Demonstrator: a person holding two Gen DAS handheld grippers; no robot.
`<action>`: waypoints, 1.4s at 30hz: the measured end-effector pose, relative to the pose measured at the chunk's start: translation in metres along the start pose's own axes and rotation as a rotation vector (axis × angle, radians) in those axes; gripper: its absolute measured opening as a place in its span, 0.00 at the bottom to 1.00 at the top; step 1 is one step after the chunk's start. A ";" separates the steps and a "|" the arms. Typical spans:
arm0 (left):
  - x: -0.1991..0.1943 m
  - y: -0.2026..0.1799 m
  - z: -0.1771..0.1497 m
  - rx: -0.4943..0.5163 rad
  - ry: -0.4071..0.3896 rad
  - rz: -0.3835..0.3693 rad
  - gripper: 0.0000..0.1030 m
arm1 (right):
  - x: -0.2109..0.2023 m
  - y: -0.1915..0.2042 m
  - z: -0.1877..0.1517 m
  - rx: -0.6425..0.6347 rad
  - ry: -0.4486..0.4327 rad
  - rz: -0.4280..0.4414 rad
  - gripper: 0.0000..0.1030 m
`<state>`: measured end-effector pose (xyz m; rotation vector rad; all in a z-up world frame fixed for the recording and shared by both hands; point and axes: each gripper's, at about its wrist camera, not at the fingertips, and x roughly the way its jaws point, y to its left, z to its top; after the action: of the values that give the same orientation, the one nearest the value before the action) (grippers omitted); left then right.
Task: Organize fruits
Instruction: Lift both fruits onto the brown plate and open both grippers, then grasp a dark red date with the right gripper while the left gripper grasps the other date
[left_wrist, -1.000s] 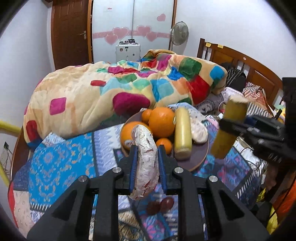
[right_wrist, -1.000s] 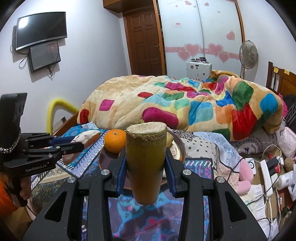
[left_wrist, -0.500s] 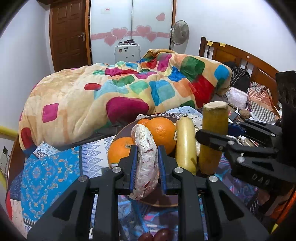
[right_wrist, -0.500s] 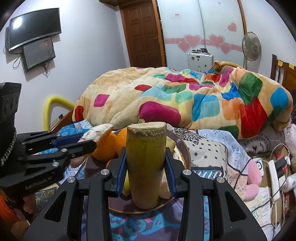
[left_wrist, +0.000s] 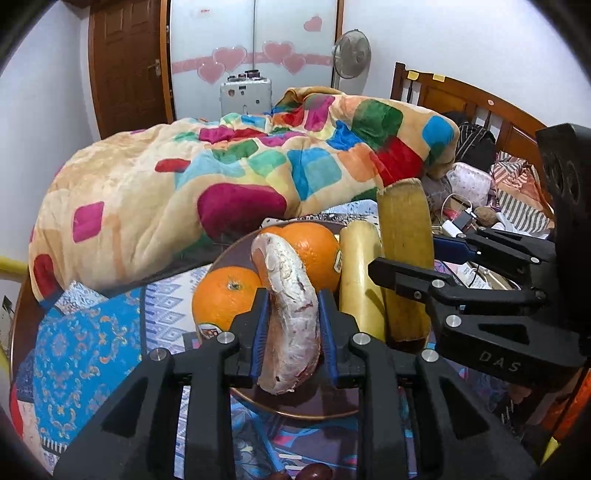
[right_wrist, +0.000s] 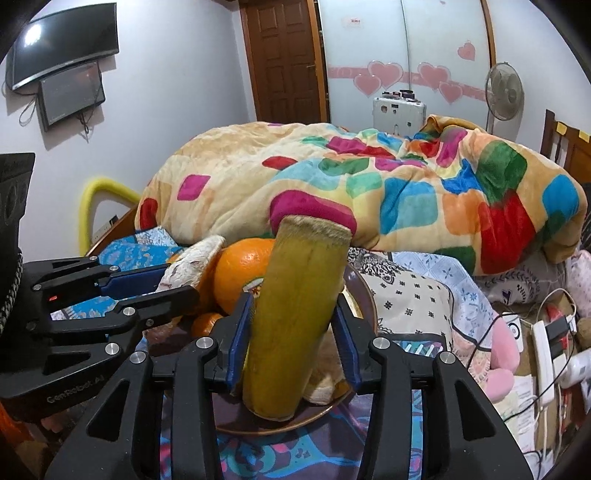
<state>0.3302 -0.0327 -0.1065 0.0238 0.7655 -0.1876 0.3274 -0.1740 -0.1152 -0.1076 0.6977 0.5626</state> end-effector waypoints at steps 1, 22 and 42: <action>0.000 -0.001 -0.001 0.003 0.001 0.000 0.25 | 0.001 -0.001 -0.001 0.000 0.006 0.001 0.42; -0.012 0.008 -0.019 -0.043 0.039 -0.007 0.43 | -0.010 -0.002 -0.015 -0.012 0.054 -0.033 0.58; -0.107 0.047 -0.071 -0.093 -0.026 0.113 0.67 | -0.052 0.085 -0.050 -0.132 0.022 0.034 0.58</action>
<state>0.2145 0.0371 -0.0855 -0.0239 0.7444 -0.0449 0.2215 -0.1392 -0.1131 -0.2257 0.6848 0.6413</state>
